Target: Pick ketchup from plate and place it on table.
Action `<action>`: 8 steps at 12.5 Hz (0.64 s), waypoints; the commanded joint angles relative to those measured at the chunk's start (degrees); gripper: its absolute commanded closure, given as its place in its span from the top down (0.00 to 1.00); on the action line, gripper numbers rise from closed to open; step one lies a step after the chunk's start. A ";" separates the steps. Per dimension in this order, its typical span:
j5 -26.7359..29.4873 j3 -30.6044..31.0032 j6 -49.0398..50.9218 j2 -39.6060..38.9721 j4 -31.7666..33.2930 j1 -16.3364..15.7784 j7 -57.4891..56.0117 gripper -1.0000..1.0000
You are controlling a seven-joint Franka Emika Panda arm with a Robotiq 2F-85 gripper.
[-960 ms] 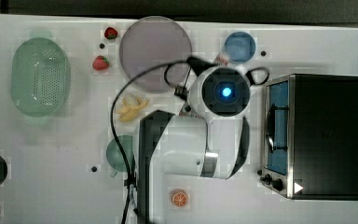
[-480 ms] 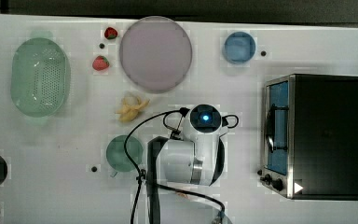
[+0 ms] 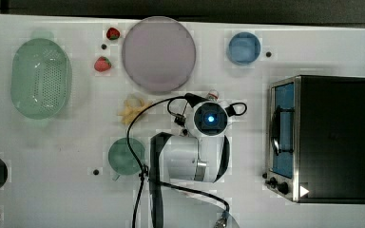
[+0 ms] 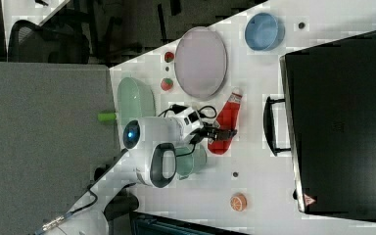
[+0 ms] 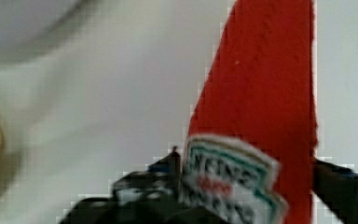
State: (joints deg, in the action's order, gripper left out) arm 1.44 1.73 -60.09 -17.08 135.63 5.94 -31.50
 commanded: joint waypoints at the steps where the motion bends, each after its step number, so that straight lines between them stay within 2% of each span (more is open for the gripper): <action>1: 0.09 1.01 -0.04 4.79 -1.22 -0.07 1.84 1.00; 5: 0.09 2.62 3.16 13.27 -6.49 -0.16 3.74 1.00; 8: 0.07 3.65 17.64 17.36 -13.84 -0.19 16.02 1.00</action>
State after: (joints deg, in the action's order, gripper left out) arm 1.82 4.40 -43.87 -1.31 123.43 5.91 -23.47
